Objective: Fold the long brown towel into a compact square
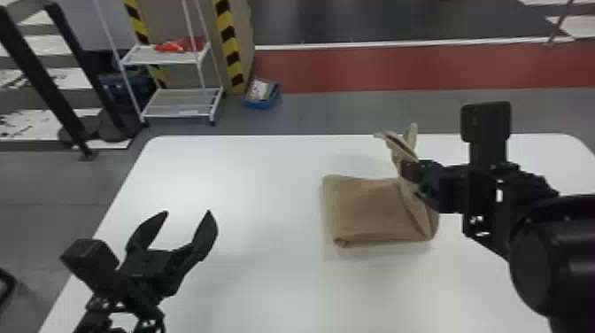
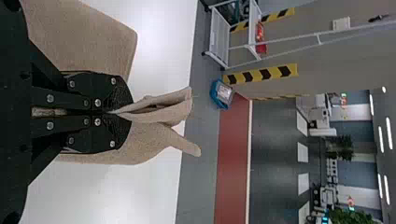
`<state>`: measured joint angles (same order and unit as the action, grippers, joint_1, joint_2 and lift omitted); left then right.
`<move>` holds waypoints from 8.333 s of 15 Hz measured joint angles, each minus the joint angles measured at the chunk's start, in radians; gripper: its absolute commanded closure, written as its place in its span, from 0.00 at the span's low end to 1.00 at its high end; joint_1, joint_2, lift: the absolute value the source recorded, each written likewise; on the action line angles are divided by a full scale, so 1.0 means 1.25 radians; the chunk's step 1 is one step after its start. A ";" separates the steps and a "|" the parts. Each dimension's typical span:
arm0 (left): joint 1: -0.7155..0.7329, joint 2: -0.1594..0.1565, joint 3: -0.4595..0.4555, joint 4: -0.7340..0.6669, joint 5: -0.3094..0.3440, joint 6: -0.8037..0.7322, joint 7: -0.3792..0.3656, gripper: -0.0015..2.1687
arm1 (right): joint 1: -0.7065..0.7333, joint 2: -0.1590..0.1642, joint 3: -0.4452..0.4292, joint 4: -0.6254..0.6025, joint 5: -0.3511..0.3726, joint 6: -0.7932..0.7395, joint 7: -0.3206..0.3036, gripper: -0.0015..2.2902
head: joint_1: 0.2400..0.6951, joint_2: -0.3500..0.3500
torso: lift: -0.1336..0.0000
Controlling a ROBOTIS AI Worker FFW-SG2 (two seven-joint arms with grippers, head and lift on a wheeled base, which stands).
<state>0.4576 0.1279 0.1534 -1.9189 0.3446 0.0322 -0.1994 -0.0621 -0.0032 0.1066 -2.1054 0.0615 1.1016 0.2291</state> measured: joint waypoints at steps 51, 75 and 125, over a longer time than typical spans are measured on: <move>-0.023 0.012 -0.015 0.043 0.009 -0.002 -0.007 0.04 | 0.166 0.003 0.173 0.001 -0.018 -0.049 0.211 0.39 | 1.00 1.00 | 0.13; -0.032 0.025 -0.023 0.044 0.020 -0.002 -0.009 0.04 | 0.267 -0.004 -0.273 -0.129 -0.166 0.149 0.469 0.92 | 1.00 0.76 | 0.13; 0.061 0.035 -0.056 -0.038 0.008 -0.038 -0.029 0.04 | 0.434 0.003 -0.013 -0.081 -0.059 -0.679 0.006 0.31 | 1.00 0.75 | 0.13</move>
<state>0.5336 0.1721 0.0836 -1.9670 0.3548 -0.0155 -0.2352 0.4806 0.0000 0.0908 -2.2071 -0.0120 0.2528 0.2362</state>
